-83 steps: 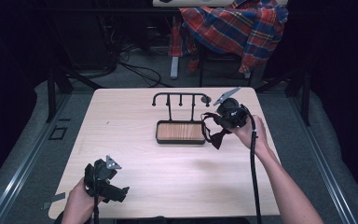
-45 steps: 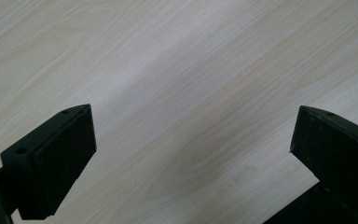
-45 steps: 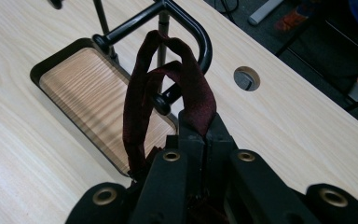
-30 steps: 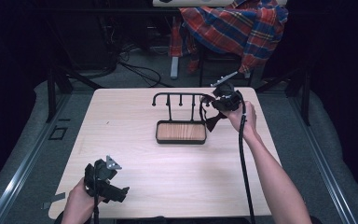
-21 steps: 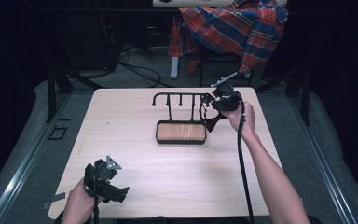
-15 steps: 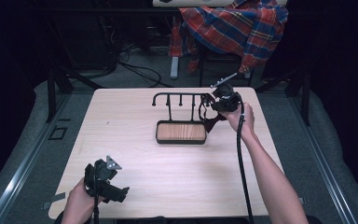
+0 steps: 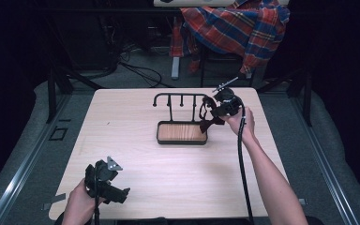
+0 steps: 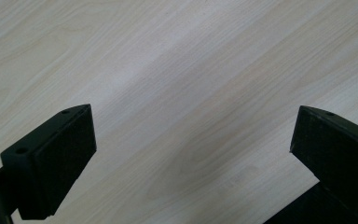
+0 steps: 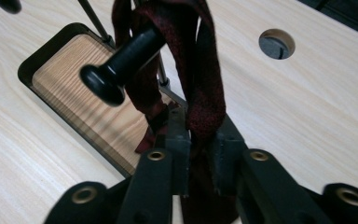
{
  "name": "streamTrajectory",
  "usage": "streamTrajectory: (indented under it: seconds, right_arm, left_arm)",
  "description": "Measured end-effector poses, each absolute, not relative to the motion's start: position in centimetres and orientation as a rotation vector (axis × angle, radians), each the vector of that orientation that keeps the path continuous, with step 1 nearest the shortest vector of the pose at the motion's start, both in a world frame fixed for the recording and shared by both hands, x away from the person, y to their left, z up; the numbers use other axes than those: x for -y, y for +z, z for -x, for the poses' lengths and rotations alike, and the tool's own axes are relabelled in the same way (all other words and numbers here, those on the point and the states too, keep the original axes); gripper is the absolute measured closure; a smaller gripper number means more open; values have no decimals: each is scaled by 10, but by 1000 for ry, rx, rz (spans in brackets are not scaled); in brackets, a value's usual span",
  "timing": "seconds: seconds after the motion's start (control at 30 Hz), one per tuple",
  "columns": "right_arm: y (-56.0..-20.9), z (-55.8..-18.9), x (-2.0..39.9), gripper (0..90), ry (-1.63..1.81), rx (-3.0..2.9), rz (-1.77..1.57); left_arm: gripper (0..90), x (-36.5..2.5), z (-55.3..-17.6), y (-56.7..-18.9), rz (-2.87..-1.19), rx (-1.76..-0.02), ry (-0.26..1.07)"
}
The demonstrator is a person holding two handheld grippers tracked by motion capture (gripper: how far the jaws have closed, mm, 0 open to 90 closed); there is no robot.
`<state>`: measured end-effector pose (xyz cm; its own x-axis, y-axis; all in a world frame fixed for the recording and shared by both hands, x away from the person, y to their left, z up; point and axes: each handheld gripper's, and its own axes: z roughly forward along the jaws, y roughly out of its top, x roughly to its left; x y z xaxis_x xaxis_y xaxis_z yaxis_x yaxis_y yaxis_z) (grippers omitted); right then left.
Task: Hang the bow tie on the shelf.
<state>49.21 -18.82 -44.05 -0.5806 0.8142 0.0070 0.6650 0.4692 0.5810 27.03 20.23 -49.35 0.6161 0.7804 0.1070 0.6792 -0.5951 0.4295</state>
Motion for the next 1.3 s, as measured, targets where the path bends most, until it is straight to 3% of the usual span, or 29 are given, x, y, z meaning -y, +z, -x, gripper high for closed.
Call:
streamTrajectory:
  seconds: [0.53, 0.73, 1.3]
  right_arm:
    - [-434, -485, 196, 610, 797, -2479, -1252]
    - [-428, -473, 200, 486, 780, -2504, -1207]
    - [-421, -438, 208, 281, 693, -2564, -1105]
  left_arm:
    - [1, -202, -270, -493, -2498, -1172, 406]
    - [1, -202, -270, -493, -2500, -1172, 405]
    - [1, -202, -271, -493, -2500, -1174, 401]
